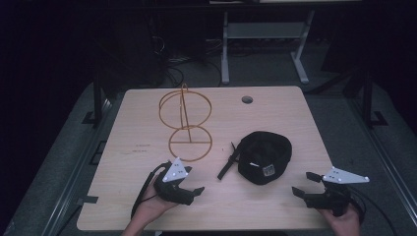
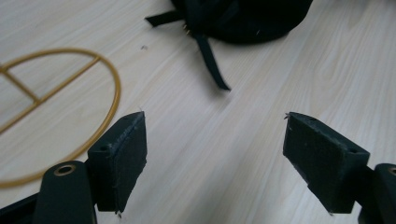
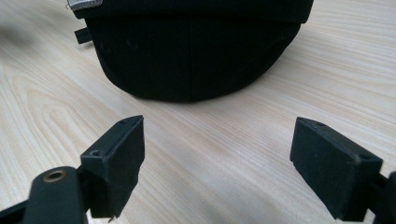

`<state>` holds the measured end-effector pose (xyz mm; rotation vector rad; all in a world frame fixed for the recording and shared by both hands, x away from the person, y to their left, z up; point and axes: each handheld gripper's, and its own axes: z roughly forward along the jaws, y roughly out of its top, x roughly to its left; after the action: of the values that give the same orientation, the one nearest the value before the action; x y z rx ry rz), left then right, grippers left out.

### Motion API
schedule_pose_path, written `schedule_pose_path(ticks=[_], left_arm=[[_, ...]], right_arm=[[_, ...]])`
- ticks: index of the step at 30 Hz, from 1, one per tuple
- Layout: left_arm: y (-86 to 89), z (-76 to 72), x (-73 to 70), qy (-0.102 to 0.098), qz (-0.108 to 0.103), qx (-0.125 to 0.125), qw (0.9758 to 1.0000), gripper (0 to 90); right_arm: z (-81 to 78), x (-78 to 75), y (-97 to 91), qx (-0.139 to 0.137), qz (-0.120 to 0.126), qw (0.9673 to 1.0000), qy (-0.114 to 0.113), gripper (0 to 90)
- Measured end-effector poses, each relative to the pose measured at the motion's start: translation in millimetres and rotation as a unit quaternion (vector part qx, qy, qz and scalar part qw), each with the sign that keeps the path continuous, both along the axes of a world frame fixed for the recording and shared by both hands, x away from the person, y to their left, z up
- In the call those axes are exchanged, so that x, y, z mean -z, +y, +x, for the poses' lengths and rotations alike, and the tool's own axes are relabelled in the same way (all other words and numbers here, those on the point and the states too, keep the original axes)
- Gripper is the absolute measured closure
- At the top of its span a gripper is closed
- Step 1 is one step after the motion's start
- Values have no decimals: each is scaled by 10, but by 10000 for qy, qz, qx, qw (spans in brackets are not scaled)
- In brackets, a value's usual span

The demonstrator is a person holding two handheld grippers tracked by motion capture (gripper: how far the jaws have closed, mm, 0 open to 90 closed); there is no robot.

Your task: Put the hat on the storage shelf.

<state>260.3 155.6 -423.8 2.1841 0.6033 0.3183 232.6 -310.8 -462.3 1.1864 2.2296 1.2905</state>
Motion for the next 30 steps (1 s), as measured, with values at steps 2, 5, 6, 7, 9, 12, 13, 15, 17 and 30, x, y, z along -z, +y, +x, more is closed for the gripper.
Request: schedule_pose_path(ticks=[2,5,6,7,9,12,13,15,17,30], left_arm=[[-88,34,-64,0,-49,97,9999,216],[-145,58,-100,40,-104,175,9998,216],[-206,76,-129,38,-57,258,9996,216],[-206,76,-129,38,-57,258,9996,216],[-271,89,-152,83,-32,330,9994,216],[-363,104,-199,59,-8,438,9990,216],[-416,113,-237,59,-37,502,9987,216],[-444,117,-248,58,-74,518,9986,216],[-497,134,-271,92,-34,599,9982,219],[-863,246,-399,114,25,955,9954,228]], right_arm=[[1,1,-3,-4,13,10000,16,175],[1,-1,-4,-15,7,10000,-3,175],[2,0,-3,-14,25,10000,-3,175],[2,0,-3,-14,25,10000,-3,175],[0,3,0,-36,44,10000,-2,175],[-8,-6,5,-36,55,10000,1,175],[-6,-10,10,-54,55,10000,-19,175],[-4,-9,13,-57,58,10000,-18,175],[-1,-4,22,-68,66,10000,-6,175],[2,-6,17,-89,80,9999,-29,175]])
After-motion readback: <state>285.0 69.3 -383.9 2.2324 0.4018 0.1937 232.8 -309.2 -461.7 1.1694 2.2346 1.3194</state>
